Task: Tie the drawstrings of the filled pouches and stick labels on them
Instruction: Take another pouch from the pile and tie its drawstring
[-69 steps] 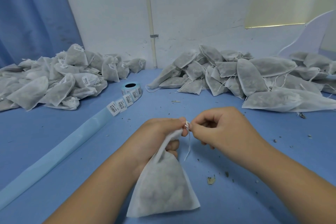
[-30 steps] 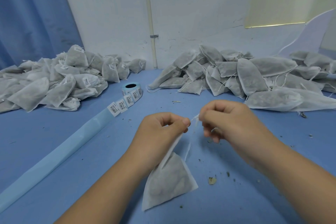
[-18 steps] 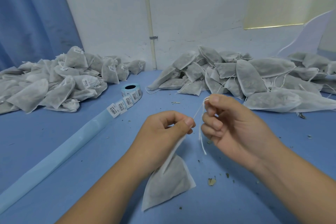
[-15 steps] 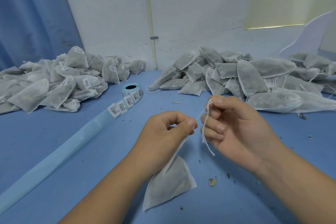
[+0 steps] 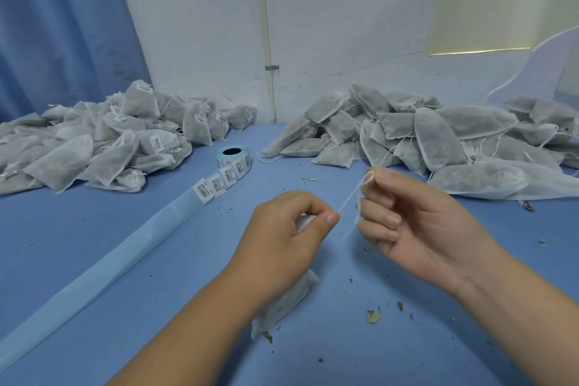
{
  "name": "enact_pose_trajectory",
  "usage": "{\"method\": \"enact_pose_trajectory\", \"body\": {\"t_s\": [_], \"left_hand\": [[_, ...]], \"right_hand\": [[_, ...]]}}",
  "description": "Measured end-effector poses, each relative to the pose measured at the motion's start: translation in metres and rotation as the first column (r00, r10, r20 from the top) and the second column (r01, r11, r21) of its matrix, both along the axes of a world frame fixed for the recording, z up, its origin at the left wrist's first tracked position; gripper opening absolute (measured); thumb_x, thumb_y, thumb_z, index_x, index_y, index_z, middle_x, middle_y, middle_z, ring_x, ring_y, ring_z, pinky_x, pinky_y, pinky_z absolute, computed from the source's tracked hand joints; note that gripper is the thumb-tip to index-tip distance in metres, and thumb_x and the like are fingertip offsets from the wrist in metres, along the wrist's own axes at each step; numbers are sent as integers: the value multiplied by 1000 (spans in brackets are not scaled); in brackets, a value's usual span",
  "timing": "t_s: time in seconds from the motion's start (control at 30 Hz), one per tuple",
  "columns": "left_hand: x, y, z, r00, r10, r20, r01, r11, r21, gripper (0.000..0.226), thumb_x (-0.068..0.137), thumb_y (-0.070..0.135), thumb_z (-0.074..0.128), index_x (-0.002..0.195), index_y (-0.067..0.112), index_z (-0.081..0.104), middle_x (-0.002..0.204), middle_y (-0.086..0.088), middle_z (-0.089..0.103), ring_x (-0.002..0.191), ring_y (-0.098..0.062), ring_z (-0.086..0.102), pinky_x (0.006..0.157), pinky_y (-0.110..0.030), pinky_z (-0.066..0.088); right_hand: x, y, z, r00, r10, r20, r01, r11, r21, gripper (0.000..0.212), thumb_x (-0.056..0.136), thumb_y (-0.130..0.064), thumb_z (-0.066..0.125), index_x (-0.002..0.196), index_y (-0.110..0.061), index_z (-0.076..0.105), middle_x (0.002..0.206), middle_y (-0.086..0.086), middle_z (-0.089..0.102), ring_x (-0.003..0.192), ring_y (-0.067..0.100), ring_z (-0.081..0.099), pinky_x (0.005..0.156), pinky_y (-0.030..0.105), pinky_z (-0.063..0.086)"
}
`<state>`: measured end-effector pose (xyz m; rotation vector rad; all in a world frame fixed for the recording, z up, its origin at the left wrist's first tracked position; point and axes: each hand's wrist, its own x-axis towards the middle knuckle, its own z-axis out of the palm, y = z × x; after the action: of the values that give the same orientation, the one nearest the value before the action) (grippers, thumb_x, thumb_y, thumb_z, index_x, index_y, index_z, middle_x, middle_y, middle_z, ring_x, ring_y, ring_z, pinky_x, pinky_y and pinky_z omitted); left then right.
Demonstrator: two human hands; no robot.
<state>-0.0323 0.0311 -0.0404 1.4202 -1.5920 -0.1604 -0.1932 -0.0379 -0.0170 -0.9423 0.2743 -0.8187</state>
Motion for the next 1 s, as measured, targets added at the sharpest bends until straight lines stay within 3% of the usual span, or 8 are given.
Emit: {"method": "enact_pose_trajectory", "body": {"t_s": [0.2,0.4,0.47,0.53,0.63,0.73,0.87,1.0], "left_hand": [[6,-1,4,1000,17,-22,-18,998,-62,28,90,16,69,71,34,59,57,31,53,55,12,47,58,-4,33],[12,-1,5,971,153,182,-106,964,-243,10,88,29,63,78,32,61,71,23,55,71,8,50,66,-6,34],[10,-3,1,972,128,196,-94,981,-172,8,87,36,61,90,32,67,83,23,59,81,7,53,72,-5,34],[11,-4,-4,971,49,232,-47,999,-15,29,89,41,61,117,36,63,105,26,57,101,8,50,83,1,30],[11,-6,-16,948,-115,296,46,972,231,68,89,45,63,147,46,27,131,30,34,119,13,34,90,5,21],[5,-8,-21,956,-176,234,99,947,306,76,85,55,63,147,50,20,132,30,32,119,17,32,93,1,24],[-4,-6,-17,976,-201,-83,218,915,341,50,81,69,46,127,50,53,121,26,59,112,8,53,96,-21,42],[-9,-3,-13,944,-191,-268,293,857,423,29,83,55,54,107,45,67,105,5,72,99,-15,67,93,-38,52]], "right_hand": [[-4,2,3,974,223,28,-223,975,3,13,82,-13,59,69,-12,59,60,-5,32,44,6,33,41,18,25],[-15,-9,4,908,416,-40,-418,906,-63,14,81,-17,67,76,-12,55,65,-3,30,48,8,34,44,20,29],[-17,-13,7,950,311,-24,-312,949,-43,15,80,-14,65,74,-13,51,63,-4,31,46,8,35,42,20,28],[-20,-18,10,989,146,6,-146,989,-2,9,75,-16,61,69,-14,55,60,-6,29,45,7,33,41,18,26],[-25,-27,13,997,-45,56,42,998,51,8,71,-17,61,69,-16,53,60,-7,28,45,6,32,41,17,24],[-27,-33,13,982,-175,67,170,982,79,10,74,-17,56,70,-17,47,59,-7,27,44,7,30,39,16,25],[-26,-34,13,966,-251,62,246,966,77,14,71,-18,56,69,-20,43,57,-8,27,43,7,29,38,17,25],[-25,-32,11,954,-297,32,295,954,51,18,78,-16,54,70,-20,39,56,-7,29,42,7,30,37,18,27]]}}
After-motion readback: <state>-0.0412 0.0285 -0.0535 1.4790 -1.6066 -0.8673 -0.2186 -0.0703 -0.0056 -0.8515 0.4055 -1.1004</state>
